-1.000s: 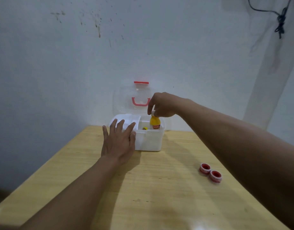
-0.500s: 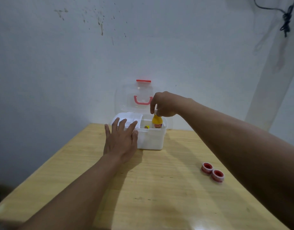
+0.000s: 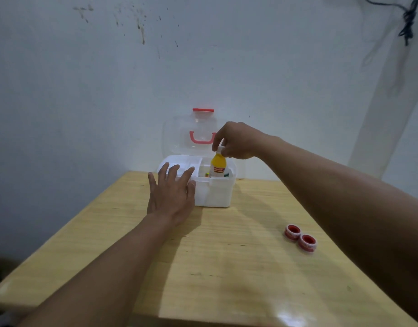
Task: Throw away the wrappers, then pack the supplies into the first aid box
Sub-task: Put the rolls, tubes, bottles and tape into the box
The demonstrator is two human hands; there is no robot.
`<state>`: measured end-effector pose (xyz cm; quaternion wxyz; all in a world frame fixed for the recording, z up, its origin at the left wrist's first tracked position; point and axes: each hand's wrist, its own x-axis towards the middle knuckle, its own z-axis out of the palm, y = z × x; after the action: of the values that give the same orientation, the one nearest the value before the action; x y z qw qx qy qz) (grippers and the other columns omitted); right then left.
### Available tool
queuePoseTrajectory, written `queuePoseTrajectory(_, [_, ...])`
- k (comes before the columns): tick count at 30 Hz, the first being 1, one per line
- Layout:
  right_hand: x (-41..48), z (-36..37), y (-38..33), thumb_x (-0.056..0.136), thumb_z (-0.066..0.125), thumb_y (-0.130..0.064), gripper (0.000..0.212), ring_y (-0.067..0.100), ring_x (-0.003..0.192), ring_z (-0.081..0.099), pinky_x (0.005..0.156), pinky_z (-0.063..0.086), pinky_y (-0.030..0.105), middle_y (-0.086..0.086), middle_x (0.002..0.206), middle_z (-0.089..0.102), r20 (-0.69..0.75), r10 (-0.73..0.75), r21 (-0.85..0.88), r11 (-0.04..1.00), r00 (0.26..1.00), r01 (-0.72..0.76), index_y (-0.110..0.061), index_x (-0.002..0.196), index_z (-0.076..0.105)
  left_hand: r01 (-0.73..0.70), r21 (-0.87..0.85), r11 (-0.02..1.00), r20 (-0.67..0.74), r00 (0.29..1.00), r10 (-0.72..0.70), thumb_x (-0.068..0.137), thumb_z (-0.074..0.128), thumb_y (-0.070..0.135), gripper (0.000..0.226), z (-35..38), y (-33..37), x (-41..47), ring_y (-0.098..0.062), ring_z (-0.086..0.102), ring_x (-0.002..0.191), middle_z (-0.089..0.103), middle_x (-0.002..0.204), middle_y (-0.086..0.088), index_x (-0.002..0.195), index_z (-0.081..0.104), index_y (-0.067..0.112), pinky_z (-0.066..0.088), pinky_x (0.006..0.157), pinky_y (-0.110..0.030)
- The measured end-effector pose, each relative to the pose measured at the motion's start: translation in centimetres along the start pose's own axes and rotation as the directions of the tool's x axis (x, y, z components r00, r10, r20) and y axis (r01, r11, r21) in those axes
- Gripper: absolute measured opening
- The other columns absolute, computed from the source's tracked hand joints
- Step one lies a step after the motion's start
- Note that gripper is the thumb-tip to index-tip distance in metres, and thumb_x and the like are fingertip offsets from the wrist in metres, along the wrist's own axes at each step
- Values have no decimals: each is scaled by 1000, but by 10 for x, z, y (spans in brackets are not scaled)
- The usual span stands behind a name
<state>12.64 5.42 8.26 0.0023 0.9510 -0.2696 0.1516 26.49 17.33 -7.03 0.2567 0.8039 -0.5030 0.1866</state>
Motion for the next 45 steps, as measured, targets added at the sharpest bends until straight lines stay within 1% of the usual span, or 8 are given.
queuePoseTrajectory(6, [-8,7,-2,90,66,-11,22,23,106,61,85,52,31,3,120,60,67,1,-131,991,998,8,-22,107,75,0,-14,1000,6,1000,0,101,23,42,48,1,0,-3,-23,4,149,31,156,-2,148,34,38,2,118,-58])
queuePoseTrajectory(12, [-11,26,5,92,60,-9,26,23,108,59,88,51,33,4,123,60,124,47,-123,992,991,-32,-23,109,74,-5,-3,1000,2,1000,5,101,22,42,48,2,2,-2,-21,3,149,31,155,-1,147,34,39,2,118,-58])
queuePoseTrajectory(20, [-17,15,8,94,56,-10,42,23,122,55,100,46,34,4,135,57,120,65,-62,996,991,-58,-24,132,61,-7,61,998,44,999,5,101,16,44,52,-2,-1,-2,-23,-8,151,18,162,-5,152,23,38,-8,117,-58])
queuePoseTrajectory(25, [-41,-5,10,92,49,-8,42,24,119,55,92,45,30,3,133,57,71,114,-44,993,991,-111,-24,129,63,-27,146,989,56,998,19,100,10,46,59,-11,-1,6,-30,-7,151,16,163,-10,156,15,28,-8,118,-56])
queuePoseTrajectory(29, [-80,-10,17,90,49,-8,41,24,116,57,87,45,29,3,131,58,93,191,-48,981,977,-187,-22,125,65,-34,90,995,97,995,25,101,12,45,57,-13,2,1,-30,-4,151,16,163,-12,156,14,31,-3,119,-54])
queuePoseTrajectory(37, [-142,9,39,80,80,-18,55,30,98,67,84,60,40,8,115,65,407,423,-106,902,810,-418,-12,131,61,8,117,993,203,979,-32,99,7,51,58,-16,7,-6,-28,-17,149,-8,165,-8,155,0,36,-7,117,-58])
queuePoseTrajectory(41, [-162,24,49,71,87,-35,78,31,97,69,85,59,45,14,120,65,467,508,-214,859,724,-465,-6,136,53,12,132,991,231,972,-42,100,8,51,59,-15,11,-5,-30,-17,149,-6,165,-9,156,0,35,-5,117,-60])
queuePoseTrajectory(45, [-170,36,59,74,85,-30,65,28,77,74,75,63,45,15,104,70,445,518,-201,853,730,-482,-2,127,59,5,103,995,226,974,-28,100,10,50,59,-15,12,-6,-30,-15,149,-3,165,-10,156,4,34,-3,118,-59])
